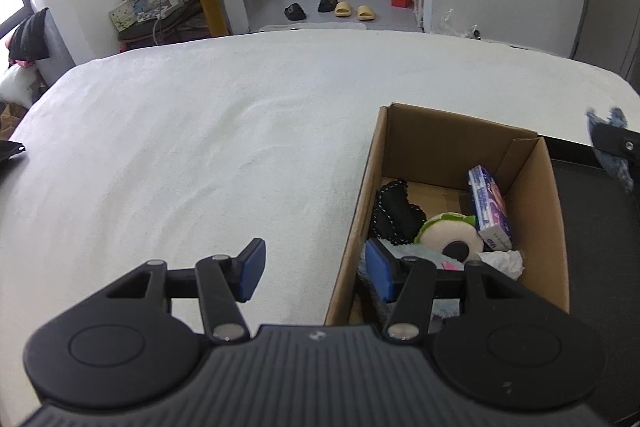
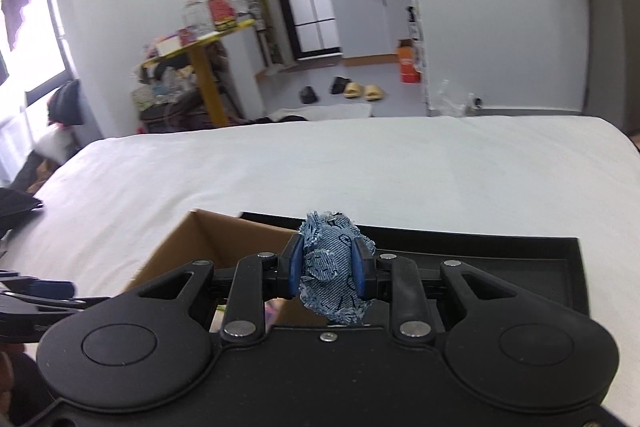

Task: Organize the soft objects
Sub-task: 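Lift the denim plush and carry it over the box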

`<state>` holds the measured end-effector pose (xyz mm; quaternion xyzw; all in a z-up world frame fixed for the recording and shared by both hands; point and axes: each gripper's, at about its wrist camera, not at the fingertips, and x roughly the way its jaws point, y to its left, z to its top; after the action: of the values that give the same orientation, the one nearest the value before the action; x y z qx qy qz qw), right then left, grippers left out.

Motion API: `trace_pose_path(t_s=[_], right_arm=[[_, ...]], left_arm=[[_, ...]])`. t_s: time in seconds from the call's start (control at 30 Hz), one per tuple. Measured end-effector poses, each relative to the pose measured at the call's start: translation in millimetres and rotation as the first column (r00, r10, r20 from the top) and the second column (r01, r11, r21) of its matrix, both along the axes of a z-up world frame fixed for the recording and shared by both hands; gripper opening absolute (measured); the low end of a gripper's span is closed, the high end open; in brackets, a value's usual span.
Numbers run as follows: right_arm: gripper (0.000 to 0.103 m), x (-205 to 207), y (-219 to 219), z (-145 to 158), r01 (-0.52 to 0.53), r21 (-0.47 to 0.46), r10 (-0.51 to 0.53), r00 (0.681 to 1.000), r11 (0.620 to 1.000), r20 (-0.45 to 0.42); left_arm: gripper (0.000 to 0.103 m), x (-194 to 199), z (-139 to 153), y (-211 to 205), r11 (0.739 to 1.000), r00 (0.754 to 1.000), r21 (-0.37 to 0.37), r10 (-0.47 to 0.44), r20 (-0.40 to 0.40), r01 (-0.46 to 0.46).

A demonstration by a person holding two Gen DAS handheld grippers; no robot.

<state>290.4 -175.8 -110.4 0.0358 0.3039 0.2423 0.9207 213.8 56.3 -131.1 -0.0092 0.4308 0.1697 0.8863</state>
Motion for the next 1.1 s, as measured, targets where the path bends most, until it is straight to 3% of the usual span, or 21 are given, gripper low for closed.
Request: trace_pose_path(t_s=[0.23,0.33,0.4,0.5,0.83,1.1], right_arm=[[0.025,-2.4,23.0,2.9,-0.07,-0.013,0.07,0.997,0.997,0.018],[0.025,-7.2,33.5,3.4,-0.103,-0.024,0.104,0.994,0.994,0.029],[0.025,-5.6,37.4,5.3,-0.115,-0.001,0.115,0.993,0.993,0.004],[0.025,-6.1,42.8,8.0,-0.131,0.01,0.131,0.991,0.991,-0.012],[0.025,-13.0,83.7,10.5,-0.203,-0.147,0.201,0.979,0.968,-0.026],[0.026,-17.0,121.2,16.3,-0.266,-0.286,0.271,0.962,0.921,-0.023]], left_arm=[[0.045,-5.9,-6.8,5.7,0.998,0.999,-0.056,-0.022,0.024,0.024],[0.035,-8.4,-11.3,8.4,0.996,0.999,-0.075,-0.037,0.021,0.039],[0.021,-8.0,-14.1,11.6,0.994,0.999,-0.098,-0.039,0.011,0.04],[0.008,-8.6,-15.2,14.1,0.989,0.999,-0.14,-0.049,0.021,0.051],[0.008,-6.8,-11.3,20.6,0.978,0.999,-0.204,-0.035,0.013,0.037],[0.008,-6.2,-8.2,30.4,0.961,1.0,-0.276,-0.024,-0.003,0.022]])
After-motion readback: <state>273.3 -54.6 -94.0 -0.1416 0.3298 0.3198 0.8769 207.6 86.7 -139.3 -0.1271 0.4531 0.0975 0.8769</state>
